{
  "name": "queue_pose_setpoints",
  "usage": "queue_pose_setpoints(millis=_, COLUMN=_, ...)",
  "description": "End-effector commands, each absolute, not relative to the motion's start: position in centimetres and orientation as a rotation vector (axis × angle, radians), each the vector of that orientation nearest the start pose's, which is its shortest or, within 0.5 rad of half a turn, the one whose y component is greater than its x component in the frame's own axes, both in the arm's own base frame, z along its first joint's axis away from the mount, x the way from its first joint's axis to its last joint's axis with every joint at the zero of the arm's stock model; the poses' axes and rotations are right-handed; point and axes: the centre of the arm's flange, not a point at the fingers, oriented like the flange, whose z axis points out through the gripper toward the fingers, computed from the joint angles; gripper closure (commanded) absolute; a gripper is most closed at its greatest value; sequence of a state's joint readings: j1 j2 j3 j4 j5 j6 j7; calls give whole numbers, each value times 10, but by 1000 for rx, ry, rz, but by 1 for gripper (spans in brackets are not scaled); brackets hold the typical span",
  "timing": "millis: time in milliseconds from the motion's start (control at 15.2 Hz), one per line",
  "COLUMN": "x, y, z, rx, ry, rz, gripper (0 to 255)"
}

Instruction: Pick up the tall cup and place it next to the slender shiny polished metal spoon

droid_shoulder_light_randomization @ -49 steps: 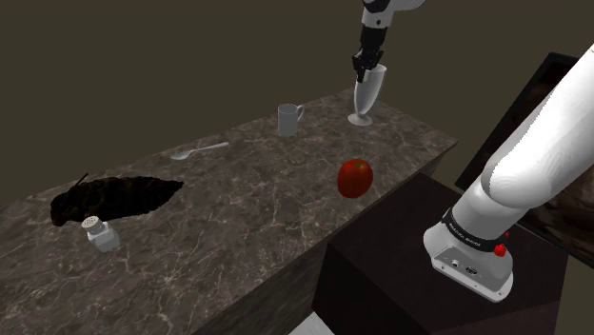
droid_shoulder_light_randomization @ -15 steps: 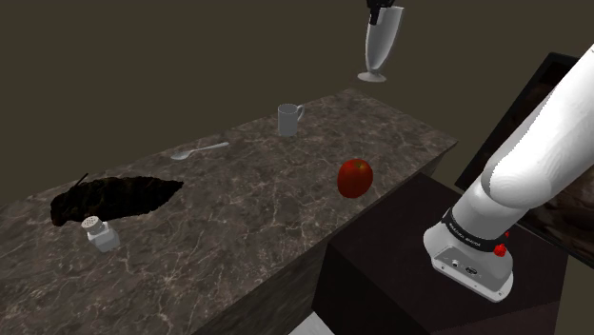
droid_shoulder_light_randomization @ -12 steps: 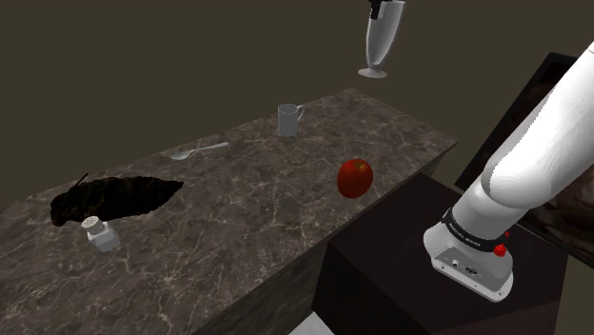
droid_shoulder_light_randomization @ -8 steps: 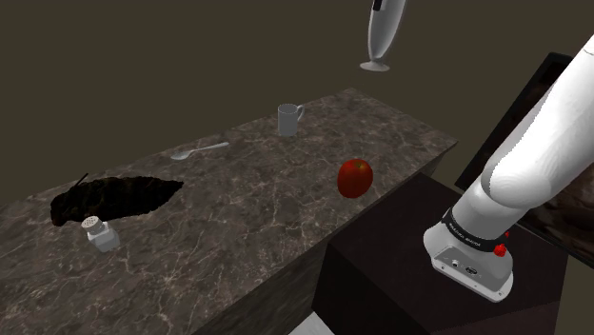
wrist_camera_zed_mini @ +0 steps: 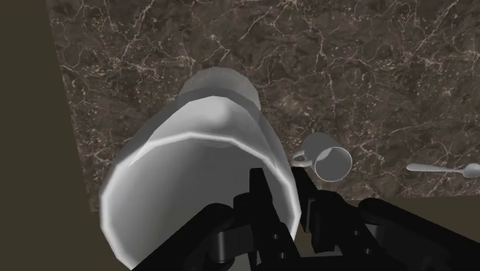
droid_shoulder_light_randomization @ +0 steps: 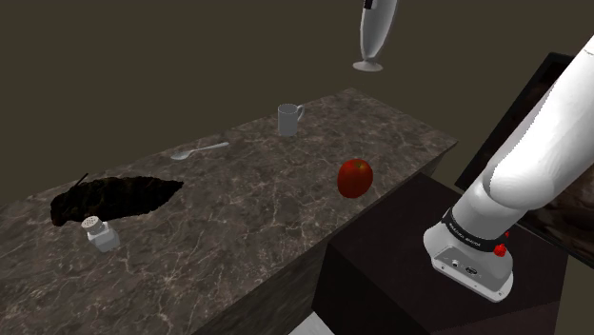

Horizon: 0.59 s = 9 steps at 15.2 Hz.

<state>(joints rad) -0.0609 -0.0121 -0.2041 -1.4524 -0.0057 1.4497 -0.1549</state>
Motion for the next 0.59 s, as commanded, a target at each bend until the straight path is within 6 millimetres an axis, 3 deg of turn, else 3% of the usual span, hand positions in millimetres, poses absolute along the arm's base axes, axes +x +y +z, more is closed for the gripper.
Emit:
queue_pose_setpoints(millis=0, x=523, y=-119, z=665, rx=-3142, ry=176, rz=-15, gripper=255)
queue_pose_setpoints(millis=528, x=545, y=-25, z=623, rx=-3142, ry=176, rz=-15, gripper=255)
